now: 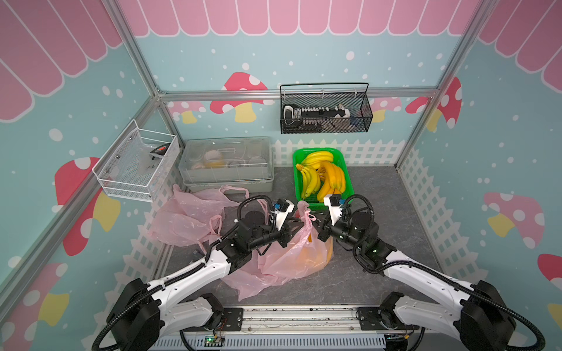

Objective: Place the banana into a plastic bag & tie a knot
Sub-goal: Cross the plastic bag at the center of the board, then tie the plastic bag at the center of the board.

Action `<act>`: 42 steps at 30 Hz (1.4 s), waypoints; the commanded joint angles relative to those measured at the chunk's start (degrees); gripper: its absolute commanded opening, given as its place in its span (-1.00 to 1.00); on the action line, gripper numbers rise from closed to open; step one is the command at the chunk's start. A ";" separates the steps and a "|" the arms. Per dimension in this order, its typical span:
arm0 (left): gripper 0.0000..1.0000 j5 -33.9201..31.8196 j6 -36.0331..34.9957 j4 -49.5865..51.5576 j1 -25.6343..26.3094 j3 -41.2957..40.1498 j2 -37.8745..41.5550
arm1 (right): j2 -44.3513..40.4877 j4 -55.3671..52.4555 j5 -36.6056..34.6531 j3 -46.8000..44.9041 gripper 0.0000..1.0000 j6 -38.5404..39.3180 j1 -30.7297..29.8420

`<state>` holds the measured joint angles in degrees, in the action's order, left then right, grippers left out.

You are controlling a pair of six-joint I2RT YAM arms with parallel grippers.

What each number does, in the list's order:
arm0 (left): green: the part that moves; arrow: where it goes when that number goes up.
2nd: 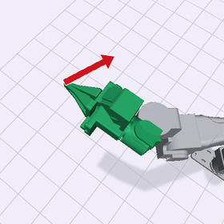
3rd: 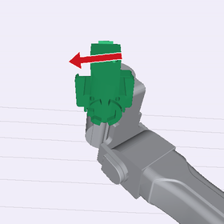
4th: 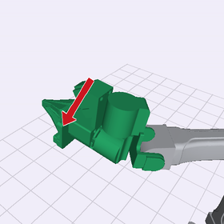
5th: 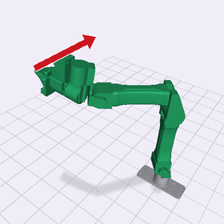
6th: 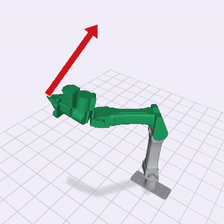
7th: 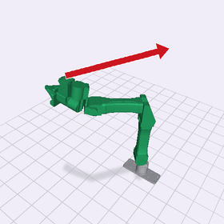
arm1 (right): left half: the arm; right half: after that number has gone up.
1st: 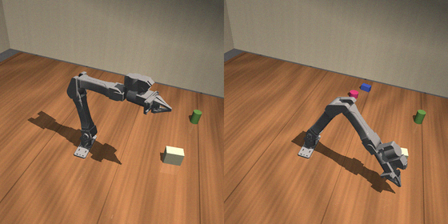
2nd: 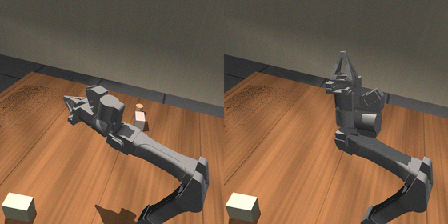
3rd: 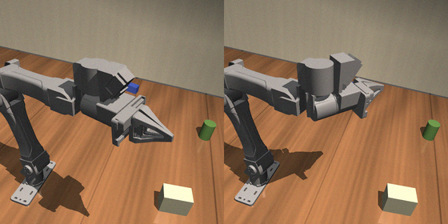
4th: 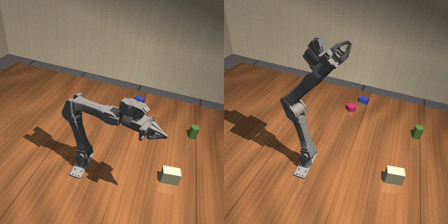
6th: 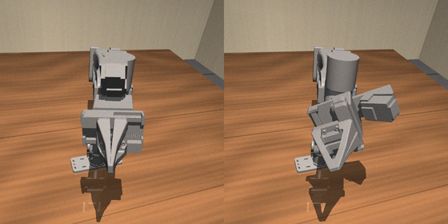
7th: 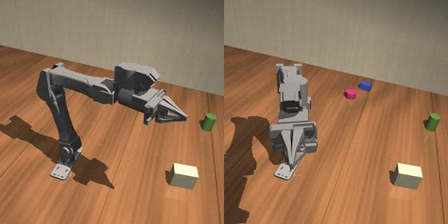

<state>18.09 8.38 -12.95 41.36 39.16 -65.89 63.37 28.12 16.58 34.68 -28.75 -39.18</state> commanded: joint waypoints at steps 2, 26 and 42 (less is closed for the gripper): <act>-0.48 1.73 -1.53 -0.91 0.03 2.67 -0.80 | 0.42 0.25 0.74 1.74 -1.00 0.80 -0.68; -1.00 -3.05 -3.18 1.70 0.04 5.25 -3.24 | -2.71 -4.75 -2.54 1.93 -0.77 2.80 -1.45; -1.00 -3.68 -4.08 2.67 0.90 5.12 -2.29 | -12.85 -17.22 -5.98 5.50 -0.16 7.23 -3.15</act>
<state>14.72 5.54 -11.05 41.65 43.44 -68.66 50.11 11.33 10.02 37.71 -22.11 -41.39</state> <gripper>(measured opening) 0.049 0.417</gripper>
